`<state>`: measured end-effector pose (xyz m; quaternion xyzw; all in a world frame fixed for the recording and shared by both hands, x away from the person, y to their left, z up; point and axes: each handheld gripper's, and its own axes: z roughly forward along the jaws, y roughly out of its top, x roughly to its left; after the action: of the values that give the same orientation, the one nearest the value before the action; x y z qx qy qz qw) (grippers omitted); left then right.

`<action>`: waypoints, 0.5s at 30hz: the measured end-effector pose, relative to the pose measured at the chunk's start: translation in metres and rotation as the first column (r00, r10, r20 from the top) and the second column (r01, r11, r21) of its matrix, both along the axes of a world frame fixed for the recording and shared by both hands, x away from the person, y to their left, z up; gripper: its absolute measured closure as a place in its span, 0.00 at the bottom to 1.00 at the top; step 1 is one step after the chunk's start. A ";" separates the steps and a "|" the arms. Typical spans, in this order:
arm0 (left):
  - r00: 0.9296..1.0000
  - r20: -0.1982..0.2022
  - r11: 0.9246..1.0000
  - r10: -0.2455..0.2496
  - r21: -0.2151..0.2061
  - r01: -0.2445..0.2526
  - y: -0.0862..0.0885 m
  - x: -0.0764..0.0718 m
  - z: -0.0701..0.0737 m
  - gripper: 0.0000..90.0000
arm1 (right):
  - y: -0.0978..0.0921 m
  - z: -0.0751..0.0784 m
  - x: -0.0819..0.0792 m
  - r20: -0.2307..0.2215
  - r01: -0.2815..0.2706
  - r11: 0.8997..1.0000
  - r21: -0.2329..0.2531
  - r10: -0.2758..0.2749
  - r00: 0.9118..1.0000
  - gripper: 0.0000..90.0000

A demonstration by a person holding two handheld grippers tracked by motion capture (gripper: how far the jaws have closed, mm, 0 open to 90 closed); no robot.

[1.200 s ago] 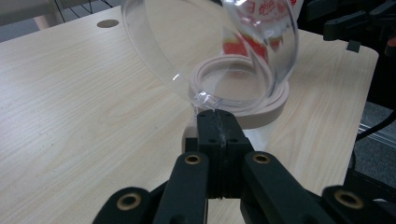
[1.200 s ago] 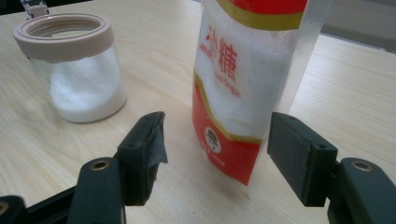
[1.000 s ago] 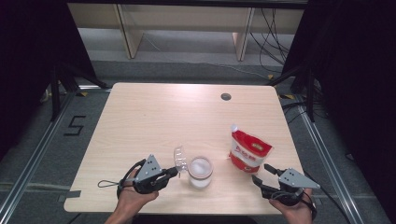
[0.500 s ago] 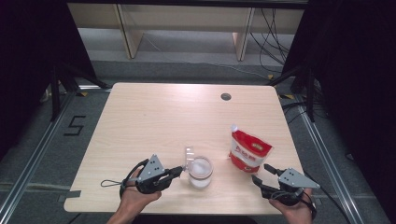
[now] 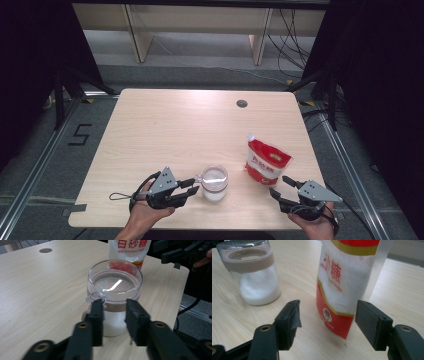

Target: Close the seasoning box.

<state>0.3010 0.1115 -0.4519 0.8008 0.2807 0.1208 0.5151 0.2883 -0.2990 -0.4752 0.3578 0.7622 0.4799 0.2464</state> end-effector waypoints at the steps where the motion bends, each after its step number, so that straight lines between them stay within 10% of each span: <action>1: 1.000 -0.004 1.000 0.000 0.000 0.000 0.000 -0.001 0.000 0.66 | 0.000 0.000 0.000 0.000 0.001 1.000 0.002 -0.001 1.000 0.41; 15: 0.996 -0.062 0.998 0.059 -0.022 -0.060 0.017 -0.003 -0.009 0.18 | 0.001 0.001 -0.002 -0.013 -0.005 1.000 0.001 0.005 1.000 0.38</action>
<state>0.2981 0.1281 -0.4610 0.7892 0.3214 0.1081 0.5121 0.2867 -0.2981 -0.4744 0.3593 0.7645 0.4783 0.2402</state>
